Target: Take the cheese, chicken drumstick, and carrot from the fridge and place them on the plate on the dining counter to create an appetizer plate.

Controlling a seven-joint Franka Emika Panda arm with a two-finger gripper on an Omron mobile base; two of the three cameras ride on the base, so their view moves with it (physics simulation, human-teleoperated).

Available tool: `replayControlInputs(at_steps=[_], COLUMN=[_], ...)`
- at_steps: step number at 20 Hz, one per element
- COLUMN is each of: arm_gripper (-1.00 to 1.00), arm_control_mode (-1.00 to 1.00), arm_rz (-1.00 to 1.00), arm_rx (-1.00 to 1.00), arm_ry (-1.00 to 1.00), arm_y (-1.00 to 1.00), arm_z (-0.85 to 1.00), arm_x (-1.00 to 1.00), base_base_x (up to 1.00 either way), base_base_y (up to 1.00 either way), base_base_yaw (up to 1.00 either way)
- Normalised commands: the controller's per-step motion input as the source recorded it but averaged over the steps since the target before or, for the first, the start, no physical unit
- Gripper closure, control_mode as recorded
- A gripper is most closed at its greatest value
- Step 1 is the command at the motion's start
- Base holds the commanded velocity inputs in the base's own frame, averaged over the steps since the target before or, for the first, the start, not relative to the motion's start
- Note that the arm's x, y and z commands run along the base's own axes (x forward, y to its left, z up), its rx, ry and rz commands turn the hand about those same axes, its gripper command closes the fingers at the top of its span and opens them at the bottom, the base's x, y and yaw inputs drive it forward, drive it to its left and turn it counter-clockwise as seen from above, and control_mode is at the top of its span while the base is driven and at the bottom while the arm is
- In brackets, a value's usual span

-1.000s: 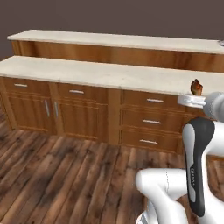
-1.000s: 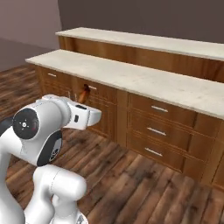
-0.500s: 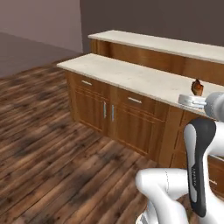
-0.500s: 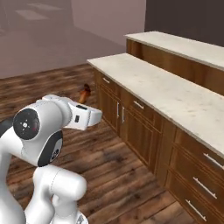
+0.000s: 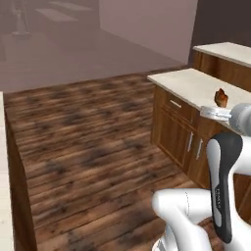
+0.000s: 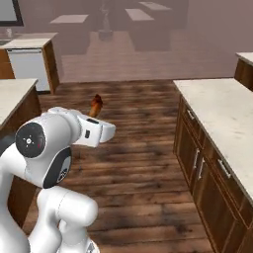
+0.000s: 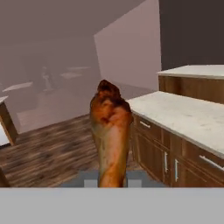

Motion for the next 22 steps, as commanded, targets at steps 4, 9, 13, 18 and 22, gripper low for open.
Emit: replayControlInputs(at_steps=[4,9,13,18,22], arm_gripper=[1.00,1.00,1.00,1.00,1.00], arm_control_mode=[1.00,1.00,1.00,1.00,1.00], arm_rz=[0.00,0.00,0.00,0.00,0.00], arm_rx=[0.00,0.00,0.00,0.00,0.00], arm_ry=[0.00,0.00,0.00,0.00,0.00], arm_y=[0.00,0.00,0.00,0.00,0.00], arm_z=[0.00,0.00,0.00,0.00,0.00], arm_x=[0.00,0.00,0.00,0.00,0.00], base_base_x=[1.00,1.00,1.00,1.00,1.00], base_base_y=[-0.01,-0.03,-0.21,-0.40,-0.60], base_base_yaw=[0.66,0.63,0.54,0.37,0.16])
